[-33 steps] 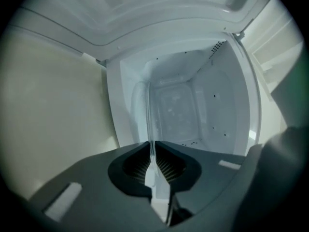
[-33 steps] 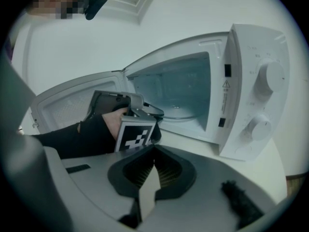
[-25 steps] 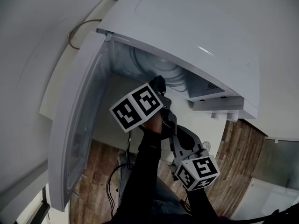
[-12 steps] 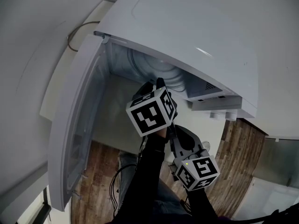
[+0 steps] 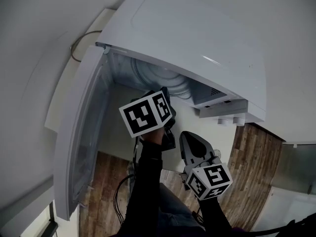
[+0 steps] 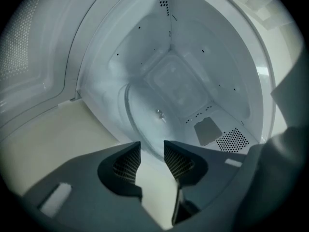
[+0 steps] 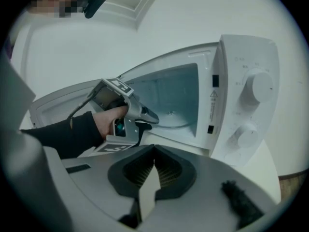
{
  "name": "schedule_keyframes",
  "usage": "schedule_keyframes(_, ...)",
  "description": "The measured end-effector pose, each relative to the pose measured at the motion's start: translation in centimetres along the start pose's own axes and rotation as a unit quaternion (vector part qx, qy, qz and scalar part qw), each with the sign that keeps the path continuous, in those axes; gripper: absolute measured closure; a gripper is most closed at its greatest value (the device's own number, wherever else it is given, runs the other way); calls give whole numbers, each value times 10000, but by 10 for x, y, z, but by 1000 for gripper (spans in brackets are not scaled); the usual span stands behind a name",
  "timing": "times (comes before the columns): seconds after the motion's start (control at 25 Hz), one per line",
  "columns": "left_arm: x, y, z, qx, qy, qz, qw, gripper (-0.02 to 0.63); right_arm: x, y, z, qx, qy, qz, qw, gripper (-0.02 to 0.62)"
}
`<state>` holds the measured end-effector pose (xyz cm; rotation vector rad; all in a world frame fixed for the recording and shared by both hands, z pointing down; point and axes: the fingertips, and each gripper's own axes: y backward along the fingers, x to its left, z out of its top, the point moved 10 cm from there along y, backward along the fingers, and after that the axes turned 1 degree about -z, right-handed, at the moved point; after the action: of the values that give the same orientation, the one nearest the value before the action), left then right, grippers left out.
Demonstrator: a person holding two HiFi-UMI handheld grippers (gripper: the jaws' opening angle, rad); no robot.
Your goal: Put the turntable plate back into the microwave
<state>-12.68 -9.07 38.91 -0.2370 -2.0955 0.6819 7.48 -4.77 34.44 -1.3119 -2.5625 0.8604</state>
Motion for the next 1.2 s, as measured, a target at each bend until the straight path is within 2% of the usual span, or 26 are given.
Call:
schedule_keyframes(0.16, 3, 2, 4, 125, 80, -57, 9999, 437, 0, 2, 4, -70, -5, 13, 10000, 586)
schedule_keyframes(0.32, 4, 6, 4, 80, -82, 70, 9999, 441, 1, 5, 10, -150, 1, 34, 9999, 587)
schedule_keyframes(0.4, 9, 12, -3, 48, -200, 173, 9996, 466, 1, 8, 14, -204, 4, 24, 9998, 588)
schedule_keyframes(0.48, 13, 19, -15, 45, -387, 179, 9991, 548, 0, 11, 18, -269, 7, 13, 9996, 587)
schedule_keyframes(0.56, 14, 27, -26, -14, -639, 92, 9979, 591, -1, 13, 22, -349, 6, 5, 9994, 587)
schedule_keyframes(0.72, 5, 52, -39, -330, -1013, -268, 9939, 598, 2, 20, 32, -511, 38, 19, 9987, 588)
schedule_keyframes(0.96, -23, 104, -45, -871, -1487, -817, 9816, 598, 9, 38, 49, -777, 197, 242, 9965, 588)
schedule_keyframes(1.12, -41, 137, -50, -1139, -1851, -744, 9733, 598, 15, 56, 63, -923, 341, 396, 9944, 588)
schedule_keyframes(1.2, -48, 150, -52, -1262, -1894, -772, 9707, 598, 19, 67, 70, -1027, 463, 444, 9926, 588)
